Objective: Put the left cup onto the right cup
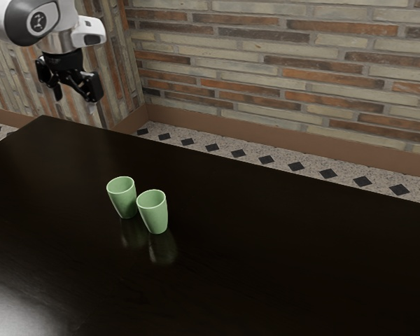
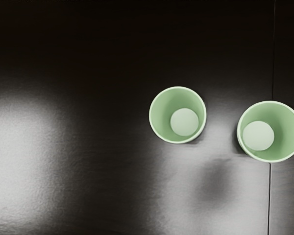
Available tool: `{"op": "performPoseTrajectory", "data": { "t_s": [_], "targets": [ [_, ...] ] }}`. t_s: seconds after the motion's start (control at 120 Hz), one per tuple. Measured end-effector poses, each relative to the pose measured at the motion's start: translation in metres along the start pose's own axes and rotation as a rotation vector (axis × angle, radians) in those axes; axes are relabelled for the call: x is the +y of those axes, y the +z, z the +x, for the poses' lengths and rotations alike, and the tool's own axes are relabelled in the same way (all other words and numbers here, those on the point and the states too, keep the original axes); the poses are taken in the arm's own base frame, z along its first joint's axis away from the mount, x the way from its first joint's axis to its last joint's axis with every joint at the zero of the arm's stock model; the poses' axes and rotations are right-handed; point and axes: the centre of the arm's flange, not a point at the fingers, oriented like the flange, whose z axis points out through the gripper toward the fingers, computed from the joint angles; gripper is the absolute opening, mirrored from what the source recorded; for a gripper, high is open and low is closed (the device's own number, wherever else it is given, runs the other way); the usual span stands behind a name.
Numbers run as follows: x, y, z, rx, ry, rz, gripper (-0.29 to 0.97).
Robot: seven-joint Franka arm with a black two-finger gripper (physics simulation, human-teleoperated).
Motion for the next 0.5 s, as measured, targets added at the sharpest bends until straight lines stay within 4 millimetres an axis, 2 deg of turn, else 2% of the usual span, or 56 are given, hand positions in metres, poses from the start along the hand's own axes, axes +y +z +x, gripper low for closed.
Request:
{"op": "performPoseTrajectory", "data": {
  "t_s": [0.408, 0.5],
  "targets": [
    [-0.006, 0.003, 0.0, -0.003, 0.0, 0.004, 0.68],
    [-0.01, 0.017, 0.002, -0.029, -0.006, 0.007, 0.68]
  ]
}}
